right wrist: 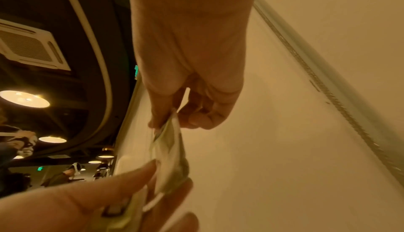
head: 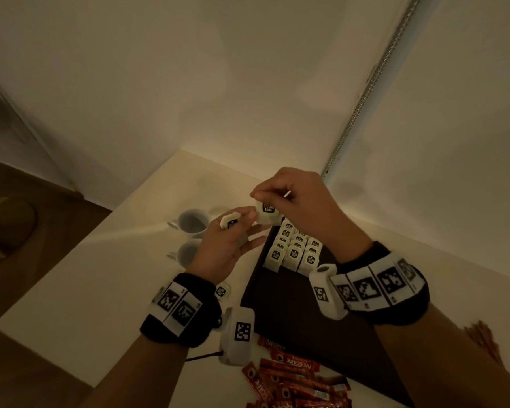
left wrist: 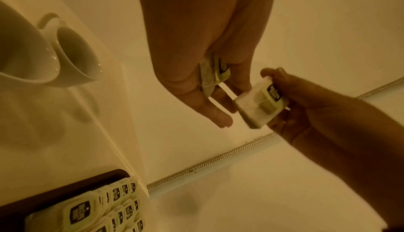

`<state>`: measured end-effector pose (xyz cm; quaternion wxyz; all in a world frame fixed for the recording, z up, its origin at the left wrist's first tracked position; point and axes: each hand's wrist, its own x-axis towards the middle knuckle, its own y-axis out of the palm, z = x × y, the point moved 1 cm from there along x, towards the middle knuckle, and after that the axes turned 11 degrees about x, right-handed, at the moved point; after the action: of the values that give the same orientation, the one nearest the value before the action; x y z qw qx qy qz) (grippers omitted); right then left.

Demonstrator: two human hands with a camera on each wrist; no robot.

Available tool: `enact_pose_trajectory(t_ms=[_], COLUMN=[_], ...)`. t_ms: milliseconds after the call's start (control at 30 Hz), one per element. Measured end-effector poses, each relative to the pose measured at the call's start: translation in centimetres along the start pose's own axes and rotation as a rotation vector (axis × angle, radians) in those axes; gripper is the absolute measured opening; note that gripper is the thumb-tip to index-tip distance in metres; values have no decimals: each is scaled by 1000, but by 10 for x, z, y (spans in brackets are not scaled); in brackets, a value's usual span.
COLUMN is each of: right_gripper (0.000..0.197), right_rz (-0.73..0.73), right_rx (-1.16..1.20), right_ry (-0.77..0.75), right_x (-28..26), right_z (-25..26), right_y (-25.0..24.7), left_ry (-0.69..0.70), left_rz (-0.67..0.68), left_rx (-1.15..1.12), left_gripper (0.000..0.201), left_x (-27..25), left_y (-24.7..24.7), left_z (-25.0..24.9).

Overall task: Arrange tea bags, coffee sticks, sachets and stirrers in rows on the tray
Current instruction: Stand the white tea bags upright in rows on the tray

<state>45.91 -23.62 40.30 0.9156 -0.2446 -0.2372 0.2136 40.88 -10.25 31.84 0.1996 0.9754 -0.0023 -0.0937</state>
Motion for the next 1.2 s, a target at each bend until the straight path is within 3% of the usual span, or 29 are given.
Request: enact_pose_trajectory(t_ms=[167,367,500,633,767,867,967,1100,1200], right_gripper=[12,13,13,11,9,8,12,14,13], right_rz=[84,73,65,34,-5,-58,-106,-170,-198], right_rx=[-121,-153,-118,-54,-57,-19,66,166,224], right_ry=[29,39,66,97,109,121,142,164,175], right_x=[10,11,10,9,7,7,5,0,-4], right_z=[29,40,44,44,42,41,40,38,36], right_y=[-9,-16,-17,-18,-18,-19,-21,-24,-25], left_ry=[45,44,26,-30,-54,-35,-1,43,65], left_rz=[72,95,152,178,167,189,173,157,129], left_rx=[-66,-89,-102,-196,-235,-234,-256,-300,-281], left_gripper=[17,9,15,20,12,25,17,29,22], left_x=[-6,-12,-16,-18,-20,-20,-21,-20,-19], left_y=[17,21,24,23,24,26,28,32,36], left_z=[-4,-10,-12,-13,-14,-15,-14,-14,-11])
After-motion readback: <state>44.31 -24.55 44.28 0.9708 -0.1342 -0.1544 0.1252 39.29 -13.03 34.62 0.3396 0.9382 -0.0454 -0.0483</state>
